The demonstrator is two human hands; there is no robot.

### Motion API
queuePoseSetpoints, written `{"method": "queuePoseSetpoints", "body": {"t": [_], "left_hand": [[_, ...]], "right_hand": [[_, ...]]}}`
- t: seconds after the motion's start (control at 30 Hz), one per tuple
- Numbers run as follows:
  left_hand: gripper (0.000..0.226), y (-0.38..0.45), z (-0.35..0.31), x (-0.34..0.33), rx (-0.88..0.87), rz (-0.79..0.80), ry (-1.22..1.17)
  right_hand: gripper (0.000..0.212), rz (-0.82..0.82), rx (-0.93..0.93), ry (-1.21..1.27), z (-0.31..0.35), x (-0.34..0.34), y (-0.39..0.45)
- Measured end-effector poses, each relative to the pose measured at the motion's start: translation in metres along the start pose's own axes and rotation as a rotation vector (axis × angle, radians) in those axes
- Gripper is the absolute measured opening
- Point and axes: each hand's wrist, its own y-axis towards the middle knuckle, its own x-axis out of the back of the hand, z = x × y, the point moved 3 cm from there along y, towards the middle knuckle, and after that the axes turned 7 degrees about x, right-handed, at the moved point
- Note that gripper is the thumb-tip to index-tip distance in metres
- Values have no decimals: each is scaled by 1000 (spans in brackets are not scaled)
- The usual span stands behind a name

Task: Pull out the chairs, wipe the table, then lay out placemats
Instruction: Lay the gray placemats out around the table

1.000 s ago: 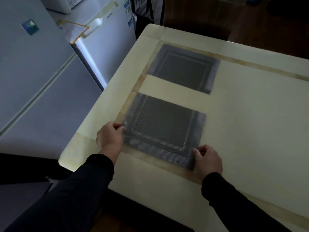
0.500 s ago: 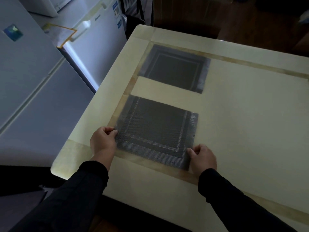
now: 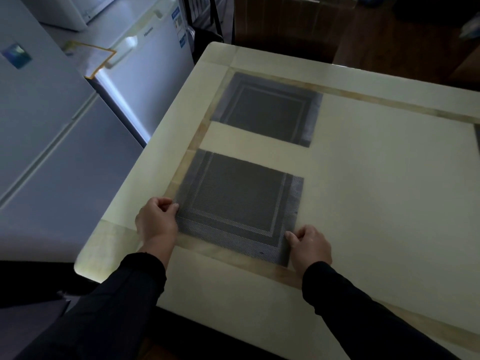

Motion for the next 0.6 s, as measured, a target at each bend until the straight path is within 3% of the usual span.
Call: {"method": "queuePoseSetpoints", "body": {"t": [0.1, 0.23, 0.43, 0.6], "left_hand": [[34, -13, -5, 4, -45, -57, 150], [35, -43, -16, -4, -276, -49, 281], [67, -83, -16, -38, -479, 211, 391], [85, -96, -10, -52, -446, 354, 505]], "right_hand": [[35, -3, 5, 9, 0, 1, 0], [34, -7, 21, 37, -1, 0, -1], [20, 18, 29, 309, -4, 11, -6], [32, 125, 138, 353, -10, 14, -13]]}}
